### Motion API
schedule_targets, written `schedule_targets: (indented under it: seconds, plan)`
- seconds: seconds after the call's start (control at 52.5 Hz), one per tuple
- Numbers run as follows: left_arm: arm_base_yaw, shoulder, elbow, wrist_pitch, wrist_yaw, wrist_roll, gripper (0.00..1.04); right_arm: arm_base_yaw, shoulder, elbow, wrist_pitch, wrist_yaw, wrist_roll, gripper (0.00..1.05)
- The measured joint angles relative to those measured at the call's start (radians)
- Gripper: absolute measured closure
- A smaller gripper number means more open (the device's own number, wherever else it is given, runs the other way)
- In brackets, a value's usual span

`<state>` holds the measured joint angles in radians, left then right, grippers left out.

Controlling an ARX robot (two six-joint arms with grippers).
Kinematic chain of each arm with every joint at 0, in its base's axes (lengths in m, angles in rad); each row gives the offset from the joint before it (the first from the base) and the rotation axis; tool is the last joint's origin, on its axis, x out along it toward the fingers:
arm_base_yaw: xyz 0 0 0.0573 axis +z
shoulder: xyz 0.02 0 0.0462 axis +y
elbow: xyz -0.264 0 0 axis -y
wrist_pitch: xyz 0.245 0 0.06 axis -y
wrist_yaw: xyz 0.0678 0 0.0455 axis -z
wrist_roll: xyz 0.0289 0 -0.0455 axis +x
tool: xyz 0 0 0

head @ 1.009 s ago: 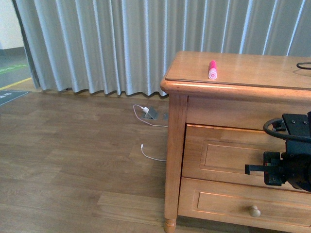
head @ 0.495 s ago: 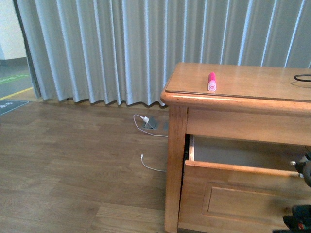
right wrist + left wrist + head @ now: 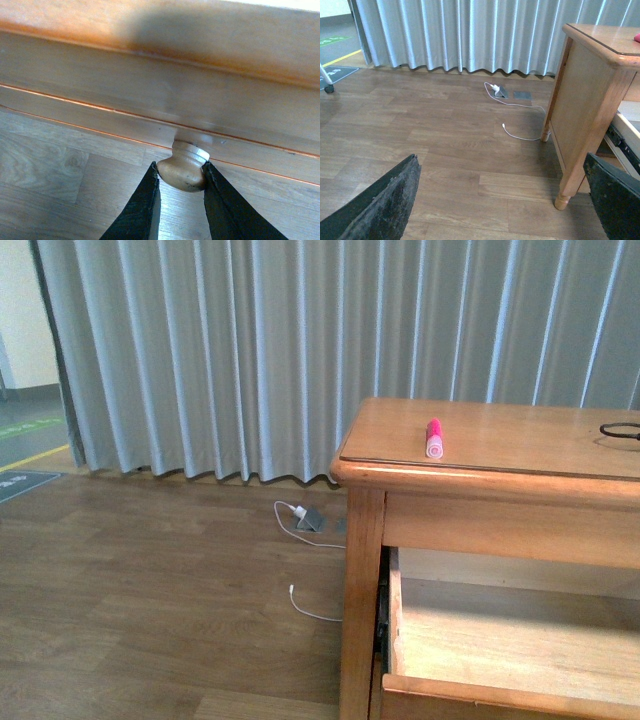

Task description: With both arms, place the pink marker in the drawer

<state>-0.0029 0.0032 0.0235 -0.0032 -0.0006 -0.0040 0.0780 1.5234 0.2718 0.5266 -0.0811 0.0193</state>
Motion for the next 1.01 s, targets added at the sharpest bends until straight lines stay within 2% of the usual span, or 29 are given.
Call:
schedule_targets:
  seconds: [0.038, 0.076, 0.228, 0.248, 0.381, 0.495, 0.762, 0.933, 1.009]
  plan:
    - [0.000, 0.000, 0.000, 0.000, 0.000, 0.000, 0.06, 0.000, -0.007, 0.000, -0.011, -0.004, -0.001, 0.84]
    - [0.000, 0.000, 0.000, 0.000, 0.000, 0.000, 0.06, -0.001, -0.014, 0.000, -0.023, -0.005, 0.001, 0.78]
    - [0.000, 0.000, 0.000, 0.000, 0.000, 0.000, 0.06, -0.009, -0.119, 0.005, -0.111, 0.005, 0.014, 0.49]
    - [0.000, 0.000, 0.000, 0.000, 0.000, 0.000, 0.06, -0.010, -0.149, 0.005, -0.134, -0.003, 0.015, 0.44]
    - [0.000, 0.000, 0.000, 0.000, 0.000, 0.000, 0.06, -0.019, -0.297, 0.002, -0.256, -0.063, 0.024, 0.24]
    - [0.000, 0.000, 0.000, 0.000, 0.000, 0.000, 0.06, -0.068, -0.488, 0.000, -0.377, -0.140, 0.050, 0.07]
    - [0.000, 0.000, 0.000, 0.000, 0.000, 0.000, 0.06, -0.261, -0.888, 0.005, -0.605, -0.320, 0.071, 0.08]
    - [0.000, 0.000, 0.000, 0.000, 0.000, 0.000, 0.06, -0.392, -1.013, 0.004, -0.644, -0.425, 0.072, 0.08]
    - [0.000, 0.000, 0.000, 0.000, 0.000, 0.000, 0.06, -0.461, -1.065, -0.025, -0.596, -0.497, 0.101, 0.08]
